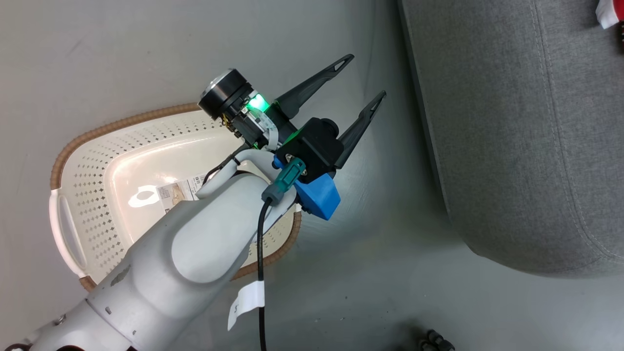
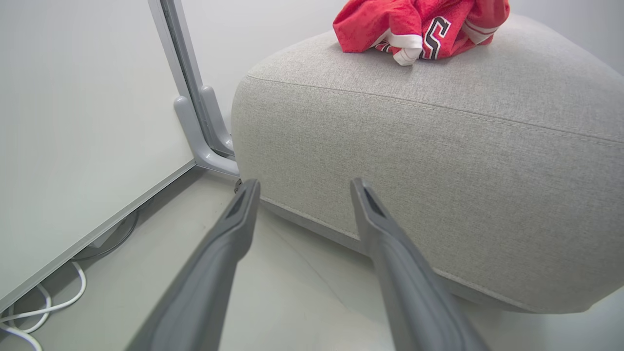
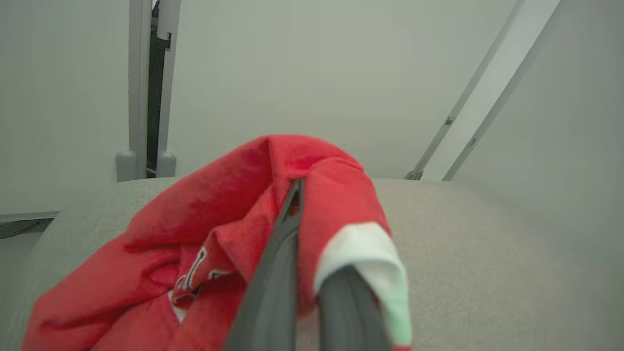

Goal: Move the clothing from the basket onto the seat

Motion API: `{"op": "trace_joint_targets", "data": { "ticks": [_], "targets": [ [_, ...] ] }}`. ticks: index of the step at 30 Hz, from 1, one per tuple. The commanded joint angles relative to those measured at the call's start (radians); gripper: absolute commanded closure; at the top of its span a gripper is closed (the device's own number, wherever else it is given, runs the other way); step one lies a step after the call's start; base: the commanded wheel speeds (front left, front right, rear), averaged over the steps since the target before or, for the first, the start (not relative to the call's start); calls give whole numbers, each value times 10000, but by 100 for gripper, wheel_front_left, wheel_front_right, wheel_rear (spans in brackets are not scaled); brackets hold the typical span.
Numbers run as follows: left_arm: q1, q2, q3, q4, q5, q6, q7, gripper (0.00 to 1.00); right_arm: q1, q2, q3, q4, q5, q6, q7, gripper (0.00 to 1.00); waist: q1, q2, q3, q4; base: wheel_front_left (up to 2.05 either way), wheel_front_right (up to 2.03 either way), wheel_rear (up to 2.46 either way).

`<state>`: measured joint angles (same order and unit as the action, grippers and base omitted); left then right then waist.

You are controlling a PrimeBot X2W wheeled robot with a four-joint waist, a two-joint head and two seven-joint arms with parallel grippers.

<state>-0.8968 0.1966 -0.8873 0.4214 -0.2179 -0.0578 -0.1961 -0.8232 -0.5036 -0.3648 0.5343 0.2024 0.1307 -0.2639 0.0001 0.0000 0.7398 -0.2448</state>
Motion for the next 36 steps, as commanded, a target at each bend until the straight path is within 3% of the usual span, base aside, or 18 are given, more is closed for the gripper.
{"op": "trace_joint_targets", "data": {
  "ticks": [1, 7, 8, 16, 26, 30, 36],
  "targets": [
    [-141, 68, 2, -43, 39, 41, 6, 0, 114, 85, 6, 151, -66, 1, -6, 100, -1, 0, 14, 10, 0, 0, 0],
    [-167, 136, -29, -103, -30, 75, 3, 0, 347, 435, 146, 1114, 12, 1, -6, 100, -1, 0, 28, 41, 0, 0, 0],
    [-152, 141, -36, -95, -42, 91, -2, 0, 341, 467, 167, 1154, 27, 1, -6, 0, -1, 0, 4, 34, 0, 0, 0],
    [272, -26, -35, 140, -300, 217, -331, 0, 1339, 779, 159, 589, 82, 1, -6, 0, -1, 0, -835, 24, 0, 0, 0],
    [1114, -254, 352, 540, -808, 473, -670, 0, 3795, 1773, 55, -1823, -58, 1, -8, 0, -1, 0, -2560, 119, 0, 0, 0],
    [1723, -249, 892, 361, -1049, 703, -698, 0, 4513, 2137, 704, -3056, 108, 1, -8, 0, -1, 0, -3440, 321, 0, 0, 0],
    [2694, -77, 1875, -106, -1145, 1009, -700, 0, 5048, 2533, 1840, -3854, 302, 1, -6, 0, -1, 0, -4345, 838, 0, 0, 0]
  ]
}}
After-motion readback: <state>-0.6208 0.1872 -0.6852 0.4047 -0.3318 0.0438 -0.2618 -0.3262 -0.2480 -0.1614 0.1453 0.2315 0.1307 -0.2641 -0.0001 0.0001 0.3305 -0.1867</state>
